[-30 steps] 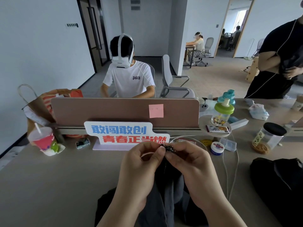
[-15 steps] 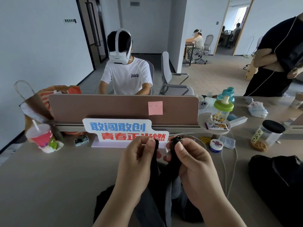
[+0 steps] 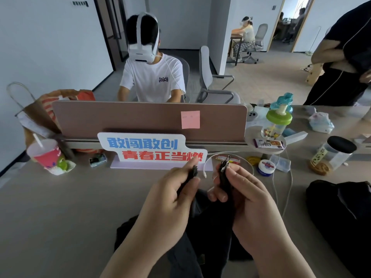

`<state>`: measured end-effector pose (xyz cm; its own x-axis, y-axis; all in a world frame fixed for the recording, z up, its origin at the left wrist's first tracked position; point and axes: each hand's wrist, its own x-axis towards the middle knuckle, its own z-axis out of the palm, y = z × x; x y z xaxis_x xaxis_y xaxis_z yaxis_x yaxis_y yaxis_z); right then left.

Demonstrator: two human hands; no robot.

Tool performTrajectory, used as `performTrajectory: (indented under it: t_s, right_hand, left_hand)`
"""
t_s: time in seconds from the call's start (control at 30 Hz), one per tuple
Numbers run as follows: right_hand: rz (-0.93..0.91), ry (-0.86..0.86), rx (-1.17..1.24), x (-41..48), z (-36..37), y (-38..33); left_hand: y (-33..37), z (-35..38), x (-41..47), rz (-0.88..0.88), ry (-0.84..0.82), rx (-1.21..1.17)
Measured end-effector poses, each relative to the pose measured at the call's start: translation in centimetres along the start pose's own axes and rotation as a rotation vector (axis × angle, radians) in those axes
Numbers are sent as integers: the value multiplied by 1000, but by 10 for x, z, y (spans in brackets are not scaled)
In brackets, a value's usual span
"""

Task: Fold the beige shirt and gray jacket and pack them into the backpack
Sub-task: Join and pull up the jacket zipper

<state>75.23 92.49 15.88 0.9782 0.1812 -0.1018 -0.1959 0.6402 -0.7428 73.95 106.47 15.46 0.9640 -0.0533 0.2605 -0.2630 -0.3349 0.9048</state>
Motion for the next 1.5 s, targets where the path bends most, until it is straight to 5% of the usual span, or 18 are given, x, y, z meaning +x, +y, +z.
performTrajectory:
  t_s: [0.43, 0.93, 1.23, 1.5]
  right_hand:
    - [-163, 18, -375, -8, 13, -17]
    - [-226, 51, -440, -10, 15, -30]
    - [-217, 24, -429, -15, 16, -29]
    - [-323, -71, -685, -15, 13, -28]
  left_hand:
    - [13, 5, 5, -90, 183, -224]
    - [29, 5, 5, -142, 66, -426]
    - [29, 5, 1, -194, 138, -437]
    - [33, 2, -4, -202, 92, -412]
